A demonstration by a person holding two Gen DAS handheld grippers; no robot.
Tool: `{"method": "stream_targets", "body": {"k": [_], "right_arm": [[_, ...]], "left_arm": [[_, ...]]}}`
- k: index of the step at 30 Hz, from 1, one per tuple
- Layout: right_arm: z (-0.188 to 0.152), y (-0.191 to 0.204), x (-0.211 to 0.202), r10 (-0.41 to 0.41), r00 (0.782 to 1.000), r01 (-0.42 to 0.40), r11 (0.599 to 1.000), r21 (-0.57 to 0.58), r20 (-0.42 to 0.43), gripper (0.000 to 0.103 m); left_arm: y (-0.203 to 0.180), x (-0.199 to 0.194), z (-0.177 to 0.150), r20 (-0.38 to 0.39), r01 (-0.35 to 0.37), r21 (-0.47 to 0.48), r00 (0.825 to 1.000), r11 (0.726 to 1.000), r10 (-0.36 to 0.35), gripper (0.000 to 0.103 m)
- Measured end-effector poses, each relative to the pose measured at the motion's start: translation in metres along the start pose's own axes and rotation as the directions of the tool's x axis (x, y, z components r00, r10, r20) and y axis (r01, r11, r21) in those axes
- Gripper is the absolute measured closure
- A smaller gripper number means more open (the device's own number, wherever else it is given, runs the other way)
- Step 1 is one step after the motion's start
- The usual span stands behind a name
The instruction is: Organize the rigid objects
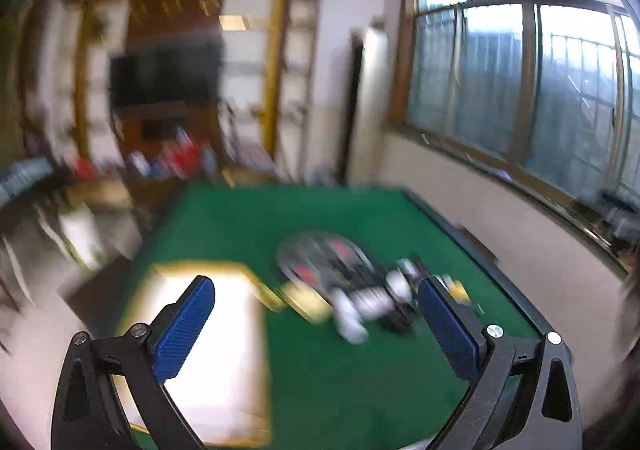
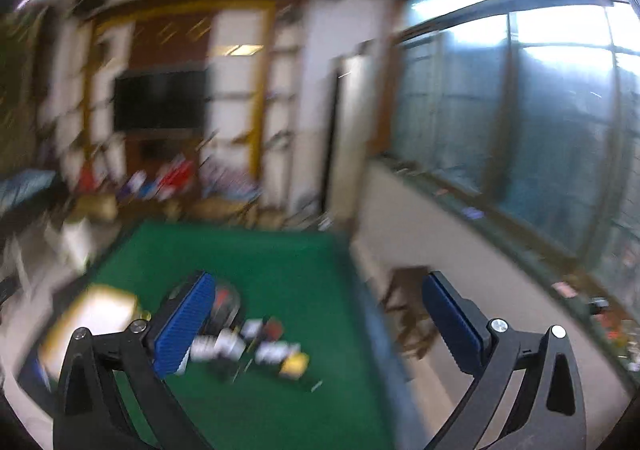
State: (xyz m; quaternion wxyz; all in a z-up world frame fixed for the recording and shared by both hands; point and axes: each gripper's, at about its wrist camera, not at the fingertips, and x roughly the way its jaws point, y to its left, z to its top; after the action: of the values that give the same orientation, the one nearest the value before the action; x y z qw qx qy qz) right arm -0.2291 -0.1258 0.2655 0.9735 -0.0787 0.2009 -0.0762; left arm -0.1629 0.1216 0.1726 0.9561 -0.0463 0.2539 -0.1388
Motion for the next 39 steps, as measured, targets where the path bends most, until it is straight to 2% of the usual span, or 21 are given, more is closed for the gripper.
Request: {"method": "stream_targets", "body": {"k": [4,6,7,11,12,13,14,16,18,21,22,23,24,26,28,31,33,34,35,37,39], "right_arm": [[-0.082,0.057,0.071,0.052,0.990,-0.053,0.999,-0.009,-0.133,0.000],[-0.101,0.061,0.098,0.084,0.974,-0.079,0.996,0.031,-0.209,0.000],[-0.112,0.054,0.115,0.136,0.956,-0.112,0.988,0.107,-0.260,0.000],[-0.131,0.009,0.161,0.235,0.908,-0.129,0.945,0.301,-0.346,0.000],[-0.128,-0.002,0.168,0.245,0.904,-0.127,0.937,0.325,-0.351,0.000],[-0.127,-0.010,0.175,0.250,0.902,-0.123,0.931,0.345,-0.352,0.000],[-0.129,-0.017,0.181,0.249,0.903,-0.115,0.925,0.362,-0.350,0.000],[-0.128,-0.024,0.189,0.249,0.902,-0.108,0.921,0.373,-0.354,0.000],[-0.129,-0.023,0.202,0.256,0.895,-0.110,0.921,0.375,-0.366,0.000],[-0.130,-0.023,0.216,0.275,0.886,-0.118,0.913,0.390,-0.374,0.000],[-0.130,-0.023,0.217,0.282,0.883,-0.122,0.910,0.397,-0.376,0.000],[-0.134,-0.021,0.220,0.289,0.877,-0.124,0.908,0.399,-0.384,0.000],[-0.134,-0.020,0.221,0.289,0.873,-0.124,0.910,0.395,-0.393,0.000],[-0.138,-0.015,0.223,0.276,0.868,-0.113,0.919,0.377,-0.412,0.000],[-0.140,-0.019,0.221,0.262,0.873,-0.100,0.922,0.373,-0.412,0.000],[-0.141,-0.030,0.217,0.248,0.882,-0.079,0.916,0.394,-0.399,0.000],[-0.143,-0.036,0.218,0.249,0.884,-0.071,0.908,0.413,-0.396,0.000],[-0.143,-0.039,0.218,0.248,0.884,-0.066,0.905,0.420,-0.396,0.000],[-0.144,-0.043,0.218,0.241,0.885,-0.054,0.904,0.425,-0.399,0.000],[-0.146,-0.048,0.215,0.224,0.887,-0.035,0.904,0.426,-0.403,0.000],[-0.148,-0.056,0.209,0.196,0.891,-0.006,0.907,0.421,-0.410,0.000]], "left_arm": [[-0.046,0.077,-0.040,-0.164,-0.058,0.059,0.984,0.997,0.067,0.001],[-0.060,0.104,-0.048,-0.199,-0.095,0.099,0.974,0.991,0.113,0.001],[-0.064,0.120,-0.047,-0.231,-0.093,0.106,0.966,0.990,0.116,0.001],[-0.048,0.160,-0.047,-0.335,-0.091,0.089,0.935,0.992,0.116,0.004],[-0.042,0.161,-0.041,-0.349,-0.093,0.083,0.930,0.992,0.116,0.009],[-0.039,0.172,-0.039,-0.369,-0.083,0.077,0.923,0.994,0.106,0.021],[-0.036,0.184,-0.039,-0.394,-0.079,0.068,0.914,0.995,0.099,0.028],[-0.029,0.198,-0.042,-0.438,-0.069,0.040,0.896,0.997,0.080,0.028],[-0.025,0.214,-0.046,-0.454,-0.083,0.018,0.887,0.996,0.082,0.028],[-0.027,0.228,-0.052,-0.446,-0.098,0.031,0.889,0.995,0.102,0.029],[-0.028,0.230,-0.053,-0.451,-0.095,0.031,0.887,0.995,0.098,0.043],[-0.027,0.234,-0.057,-0.469,-0.077,0.021,0.880,0.997,0.078,0.066],[-0.026,0.235,-0.059,-0.485,-0.049,-0.009,0.874,0.999,0.039,0.068],[-0.028,0.229,-0.062,-0.485,-0.060,-0.001,0.873,0.998,0.052,0.068],[-0.027,0.216,-0.067,-0.497,-0.032,-0.034,0.867,0.999,0.011,0.068],[-0.030,0.199,-0.077,-0.510,-0.019,-0.031,0.860,0.999,0.001,0.067],[-0.036,0.199,-0.079,-0.499,-0.025,0.003,0.866,1.000,0.024,0.057],[-0.040,0.203,-0.080,-0.495,-0.035,0.025,0.868,0.999,0.043,0.042],[-0.043,0.206,-0.080,-0.481,-0.043,0.037,0.875,0.998,0.056,0.035],[-0.047,0.206,-0.081,-0.466,-0.046,0.065,0.882,0.997,0.071,0.035],[-0.047,0.203,-0.082,-0.450,-0.039,0.070,0.891,0.997,0.066,0.059]]}}
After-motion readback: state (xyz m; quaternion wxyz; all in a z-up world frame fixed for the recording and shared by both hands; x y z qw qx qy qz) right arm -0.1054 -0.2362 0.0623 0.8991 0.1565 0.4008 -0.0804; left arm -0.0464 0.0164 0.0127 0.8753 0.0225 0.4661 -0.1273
